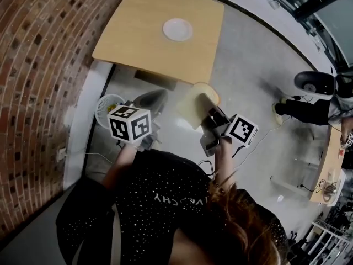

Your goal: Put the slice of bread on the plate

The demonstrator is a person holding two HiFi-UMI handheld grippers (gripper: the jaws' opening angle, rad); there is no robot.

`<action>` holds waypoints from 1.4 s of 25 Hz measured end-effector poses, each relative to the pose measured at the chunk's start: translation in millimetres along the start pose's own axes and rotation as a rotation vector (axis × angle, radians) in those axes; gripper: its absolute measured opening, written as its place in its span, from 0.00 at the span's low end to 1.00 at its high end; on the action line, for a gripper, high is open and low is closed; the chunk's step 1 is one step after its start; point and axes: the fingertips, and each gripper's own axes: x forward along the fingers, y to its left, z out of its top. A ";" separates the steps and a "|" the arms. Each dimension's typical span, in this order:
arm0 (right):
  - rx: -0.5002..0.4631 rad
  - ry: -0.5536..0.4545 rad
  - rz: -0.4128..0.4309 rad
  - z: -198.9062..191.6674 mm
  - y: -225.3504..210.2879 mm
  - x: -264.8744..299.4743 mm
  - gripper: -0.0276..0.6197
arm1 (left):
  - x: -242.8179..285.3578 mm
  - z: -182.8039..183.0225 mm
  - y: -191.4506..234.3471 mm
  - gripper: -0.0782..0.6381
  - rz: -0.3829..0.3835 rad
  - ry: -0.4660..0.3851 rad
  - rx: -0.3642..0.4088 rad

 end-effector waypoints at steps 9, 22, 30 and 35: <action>-0.004 -0.021 -0.032 24.5 -8.2 53.4 0.20 | 33.9 44.1 40.8 0.12 -0.043 0.026 0.017; -0.064 -0.035 -0.045 44.1 -5.0 80.5 0.20 | 28.2 59.3 55.7 0.12 -0.020 0.004 0.053; -0.043 -0.025 -0.037 38.8 -7.6 89.8 0.20 | 14.0 57.5 76.8 0.12 0.024 -0.015 0.021; -0.036 -0.024 -0.031 47.1 -8.8 98.5 0.20 | 21.1 61.4 83.9 0.12 0.033 -0.014 0.022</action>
